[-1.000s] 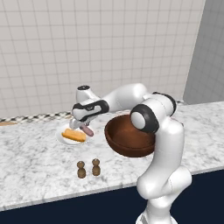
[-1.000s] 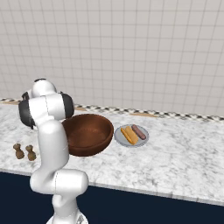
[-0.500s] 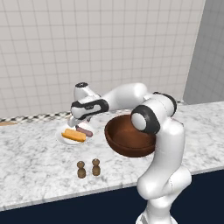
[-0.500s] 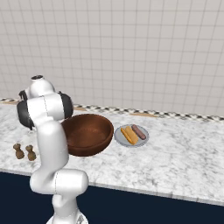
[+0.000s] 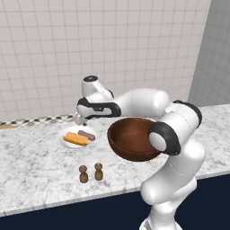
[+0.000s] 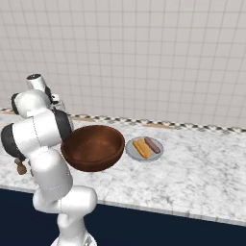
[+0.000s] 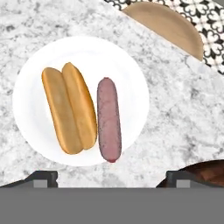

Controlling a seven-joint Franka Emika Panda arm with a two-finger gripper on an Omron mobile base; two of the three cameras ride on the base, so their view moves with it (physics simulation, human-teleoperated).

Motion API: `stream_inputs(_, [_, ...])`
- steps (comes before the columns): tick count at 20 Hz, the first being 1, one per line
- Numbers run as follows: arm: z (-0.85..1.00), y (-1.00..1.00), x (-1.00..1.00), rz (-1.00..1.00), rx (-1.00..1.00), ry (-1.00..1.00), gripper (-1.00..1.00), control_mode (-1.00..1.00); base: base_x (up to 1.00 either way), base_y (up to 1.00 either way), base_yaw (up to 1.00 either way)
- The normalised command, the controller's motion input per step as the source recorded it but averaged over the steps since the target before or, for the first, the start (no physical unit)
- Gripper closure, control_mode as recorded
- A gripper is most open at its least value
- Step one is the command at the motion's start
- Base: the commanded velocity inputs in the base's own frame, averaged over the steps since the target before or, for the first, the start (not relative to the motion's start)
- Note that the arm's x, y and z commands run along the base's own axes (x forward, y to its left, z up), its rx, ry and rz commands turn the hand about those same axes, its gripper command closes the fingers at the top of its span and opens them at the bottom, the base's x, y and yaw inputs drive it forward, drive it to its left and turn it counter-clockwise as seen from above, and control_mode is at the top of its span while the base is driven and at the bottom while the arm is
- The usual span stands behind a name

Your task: Place one bun and one sausage from the bowl on each plate.

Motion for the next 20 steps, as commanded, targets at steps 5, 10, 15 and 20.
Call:
stream_inputs(5, [0.38,-0.59,-0.79,0.00,0.07,-0.13,-1.00,-1.00,0.00,0.00,0.00])
stream_inputs(10, [0.48,-0.53,-0.84,0.00,0.09,-0.14,-1.00,-1.00,0.00,0.00,0.00])
stream_inputs(15, [0.90,-0.43,-0.77,-0.01,0.08,-0.12,-1.00,-1.00,0.00,0.00,0.00])
stream_inputs(20, [0.88,-0.55,-0.73,-0.02,0.08,-0.12,-1.00,-1.00,0.00,0.00,0.00])
